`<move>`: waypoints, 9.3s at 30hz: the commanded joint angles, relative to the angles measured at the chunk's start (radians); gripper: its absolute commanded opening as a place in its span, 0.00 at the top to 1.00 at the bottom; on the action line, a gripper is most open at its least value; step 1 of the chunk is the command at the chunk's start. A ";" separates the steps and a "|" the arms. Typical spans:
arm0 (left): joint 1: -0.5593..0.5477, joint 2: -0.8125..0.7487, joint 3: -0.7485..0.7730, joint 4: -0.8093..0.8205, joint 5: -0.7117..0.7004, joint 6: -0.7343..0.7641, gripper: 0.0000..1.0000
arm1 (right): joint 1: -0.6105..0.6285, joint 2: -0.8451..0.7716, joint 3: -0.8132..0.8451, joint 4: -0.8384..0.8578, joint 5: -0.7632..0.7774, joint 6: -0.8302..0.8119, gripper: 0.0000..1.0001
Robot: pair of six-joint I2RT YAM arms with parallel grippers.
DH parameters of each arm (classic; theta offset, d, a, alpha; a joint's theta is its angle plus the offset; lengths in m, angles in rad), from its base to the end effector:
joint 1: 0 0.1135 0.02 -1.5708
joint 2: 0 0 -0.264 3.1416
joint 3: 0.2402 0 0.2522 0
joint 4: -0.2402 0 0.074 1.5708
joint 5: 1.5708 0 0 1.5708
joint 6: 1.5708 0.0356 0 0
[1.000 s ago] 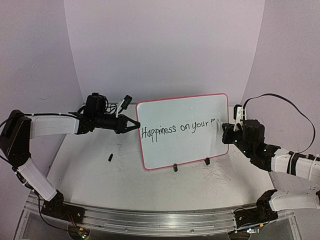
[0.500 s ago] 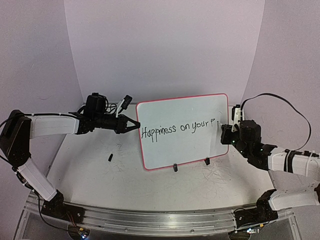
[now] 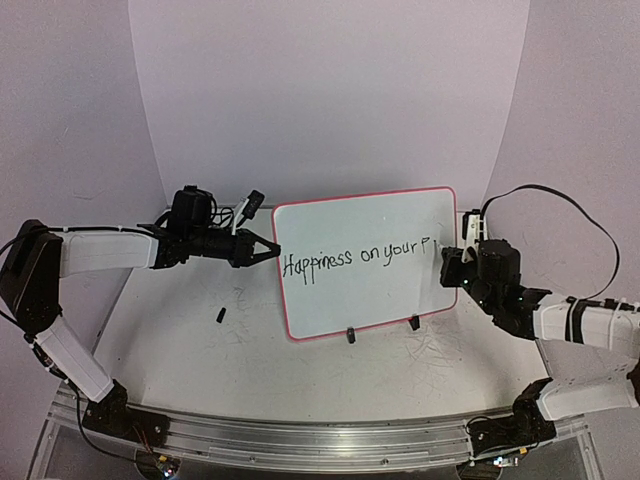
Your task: Write a sentence on the whiteboard
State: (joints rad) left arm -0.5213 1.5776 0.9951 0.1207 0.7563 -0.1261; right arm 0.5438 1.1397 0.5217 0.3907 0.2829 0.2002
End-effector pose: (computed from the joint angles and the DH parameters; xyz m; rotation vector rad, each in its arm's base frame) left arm 0.2903 -0.1949 0.2483 0.8895 1.8951 -1.1661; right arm 0.2187 0.1206 0.2359 -0.1061 1.7944 0.2792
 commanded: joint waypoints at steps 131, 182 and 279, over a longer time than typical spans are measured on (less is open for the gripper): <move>-0.028 -0.045 0.038 -0.037 0.026 0.059 1.00 | -0.060 -0.093 0.030 -0.089 -0.038 0.024 1.00; -0.029 -0.039 0.043 -0.041 0.033 0.062 1.00 | -0.074 -0.089 0.043 -0.056 -0.048 -0.002 1.00; -0.036 -0.040 0.044 -0.052 0.026 0.071 1.00 | -0.116 0.015 0.053 -0.091 -0.032 0.070 1.00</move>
State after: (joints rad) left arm -0.5358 1.5681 1.0016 0.0864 0.7563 -0.1032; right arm 0.4305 1.1438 0.5610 0.3242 0.2428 0.2514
